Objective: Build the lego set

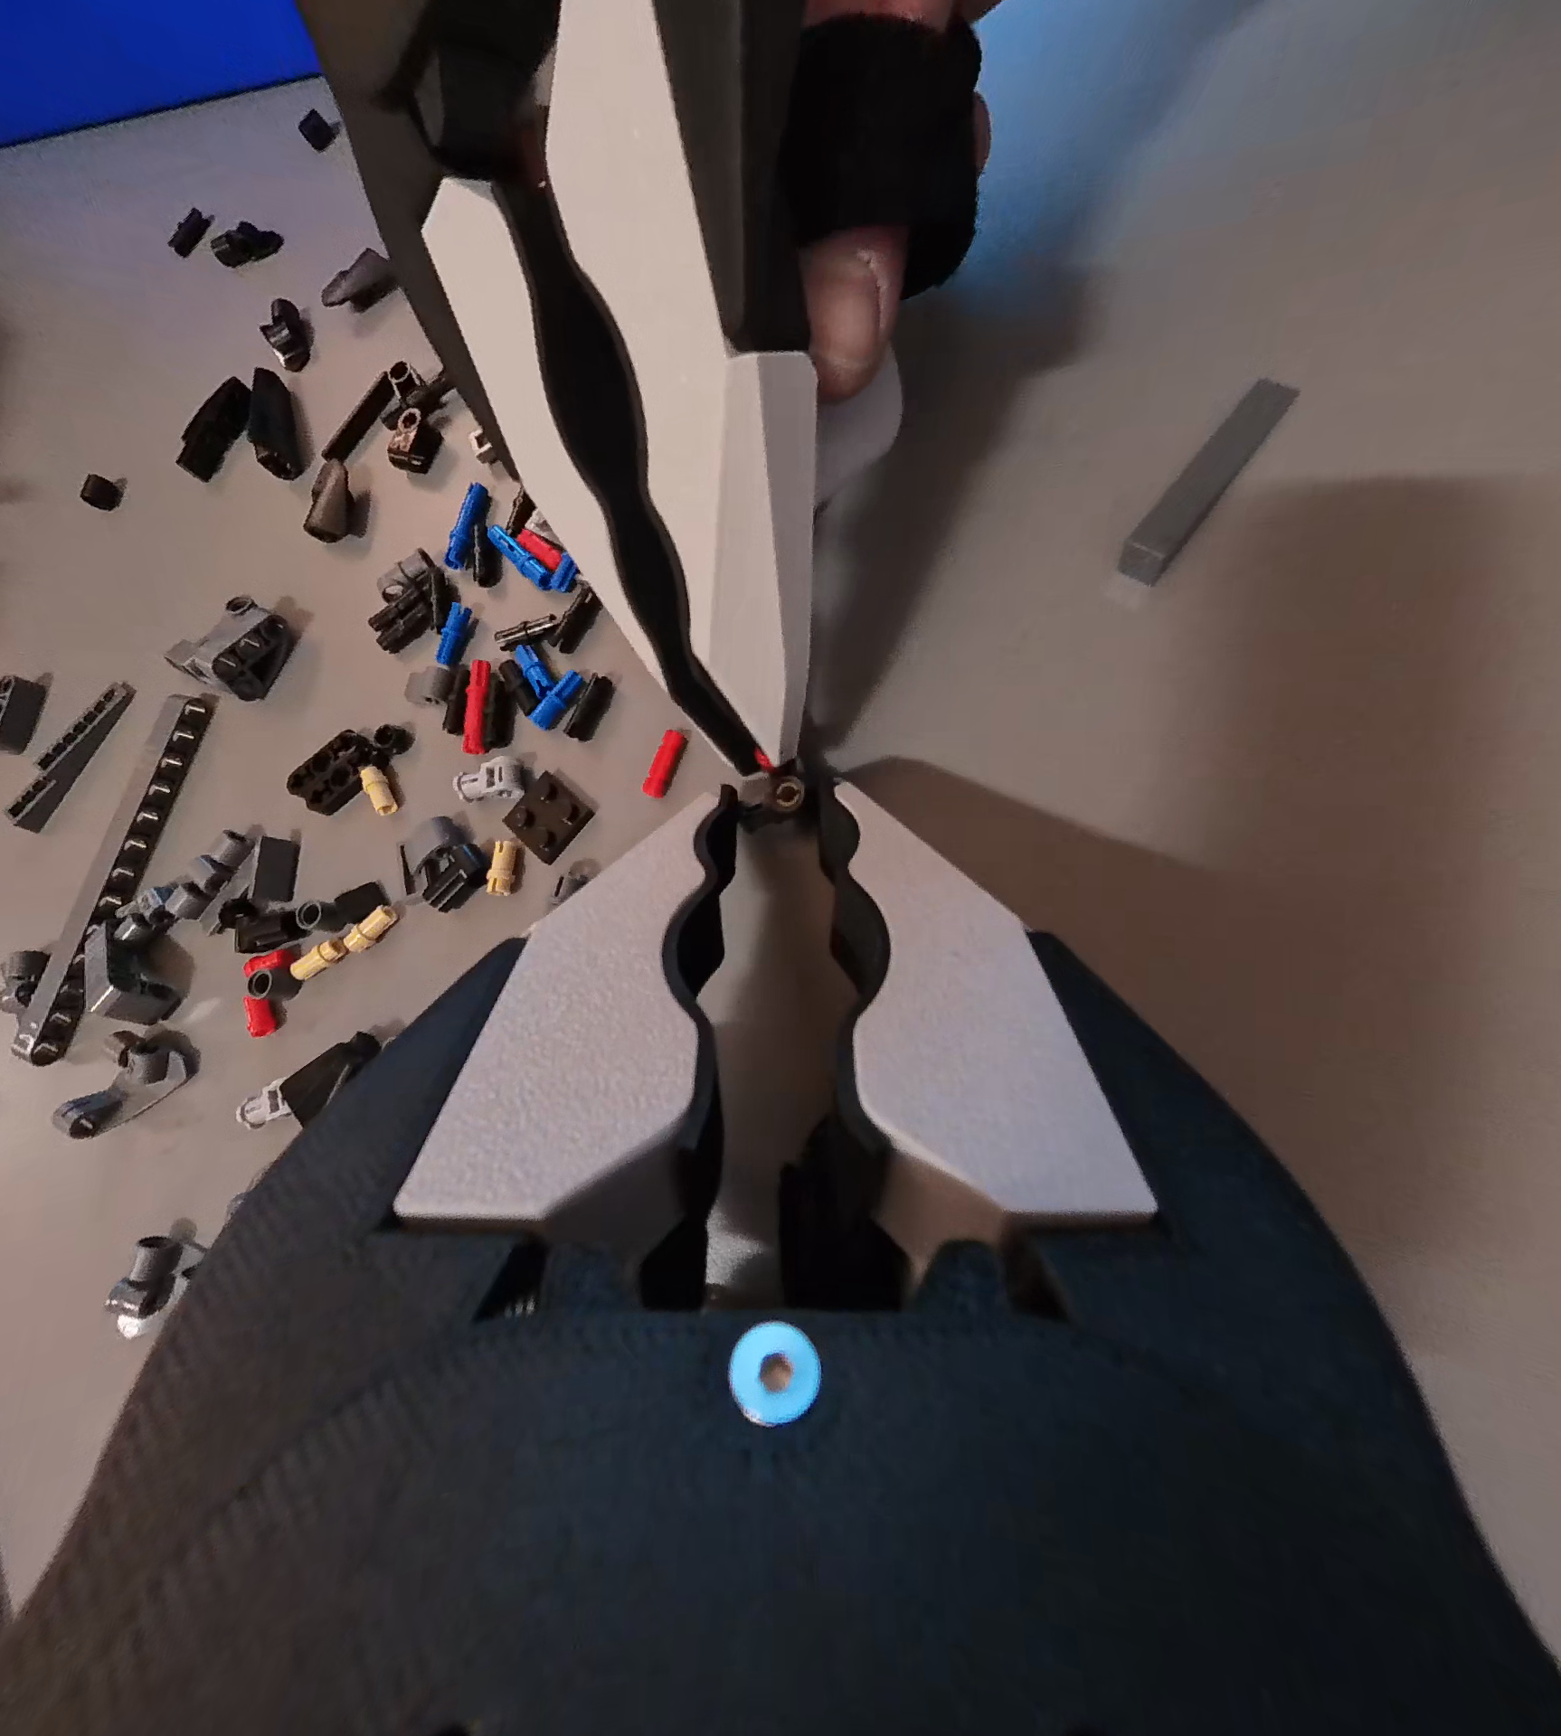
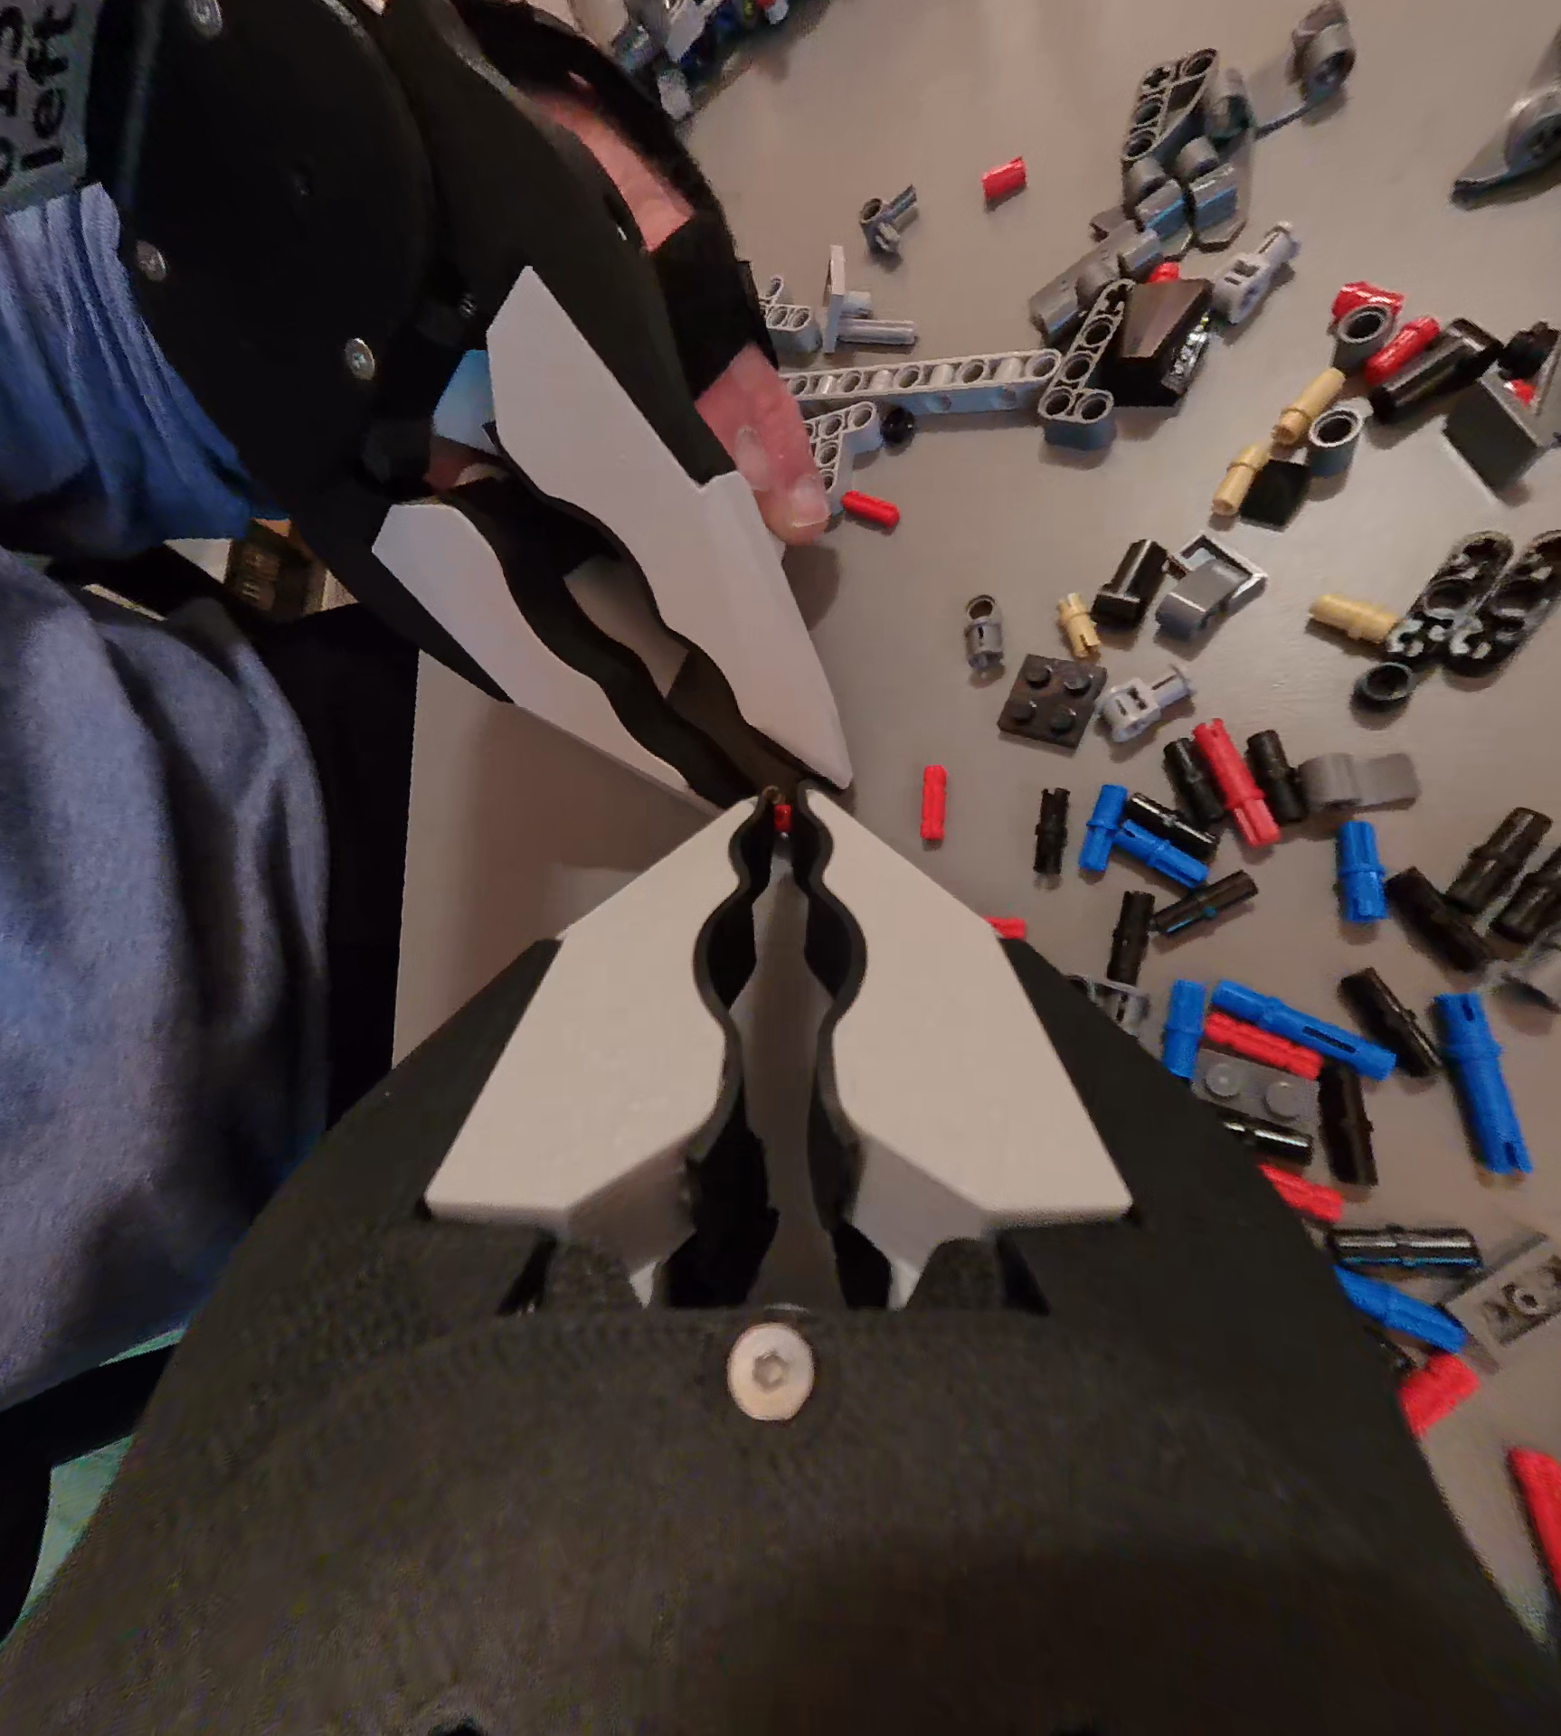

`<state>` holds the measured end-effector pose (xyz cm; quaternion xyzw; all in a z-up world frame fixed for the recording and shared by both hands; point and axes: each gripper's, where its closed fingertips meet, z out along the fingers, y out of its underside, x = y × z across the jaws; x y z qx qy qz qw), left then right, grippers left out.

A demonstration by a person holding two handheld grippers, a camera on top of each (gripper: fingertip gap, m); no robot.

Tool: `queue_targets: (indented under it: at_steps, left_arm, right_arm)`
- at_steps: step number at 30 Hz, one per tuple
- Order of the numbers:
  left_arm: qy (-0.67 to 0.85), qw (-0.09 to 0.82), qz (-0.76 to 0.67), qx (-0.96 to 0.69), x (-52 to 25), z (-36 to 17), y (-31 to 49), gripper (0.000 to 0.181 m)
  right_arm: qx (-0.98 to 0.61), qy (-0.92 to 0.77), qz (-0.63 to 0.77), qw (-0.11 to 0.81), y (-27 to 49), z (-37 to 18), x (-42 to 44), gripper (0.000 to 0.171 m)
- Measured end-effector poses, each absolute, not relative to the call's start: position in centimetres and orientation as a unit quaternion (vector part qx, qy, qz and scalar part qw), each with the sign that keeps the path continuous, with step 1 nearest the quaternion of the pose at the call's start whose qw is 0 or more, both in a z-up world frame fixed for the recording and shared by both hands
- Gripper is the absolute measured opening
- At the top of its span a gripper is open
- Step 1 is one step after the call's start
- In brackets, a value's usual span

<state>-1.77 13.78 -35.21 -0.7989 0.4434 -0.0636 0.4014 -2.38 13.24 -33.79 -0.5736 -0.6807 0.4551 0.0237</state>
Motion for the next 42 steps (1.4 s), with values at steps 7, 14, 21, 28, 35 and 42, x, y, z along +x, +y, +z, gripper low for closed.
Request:
queue_targets:
  at_steps: [7,14,21,28,35,42]
  left_arm:
    - [0.443,0.401,-0.064,-0.799,-1.77,-35.20,13.82,0.015]
    - [0.443,0.401,-0.065,-0.799,-1.77,-35.21,13.80,0.015]
    - [0.442,0.401,-0.065,-0.800,-1.77,-35.22,13.82,0.015]
    - [0.442,0.401,-0.065,-0.800,-1.77,-35.21,13.83,0.015]
    - [0.441,0.401,-0.064,-0.800,-1.78,-35.21,13.92,0.015]
    - [0.441,0.401,-0.065,-0.800,-1.77,-35.21,13.92,0.015]
  right_arm:
    - [-0.578,-0.671,0.464,0.012,13.21,-33.68,-2.41,0.001]
    - [-0.577,-0.675,0.460,0.012,13.21,-33.82,-2.41,0.001]
    - [-0.567,-0.684,0.458,0.016,12.94,-33.89,-2.26,0.000]
    - [-0.569,-0.681,0.461,0.016,12.91,-33.81,-2.34,0.000]
    - [-0.574,-0.677,0.461,0.017,13.06,-33.84,-2.32,0.000]
    - [-0.587,-0.667,0.459,0.023,13.73,-33.96,-2.41,0.000]
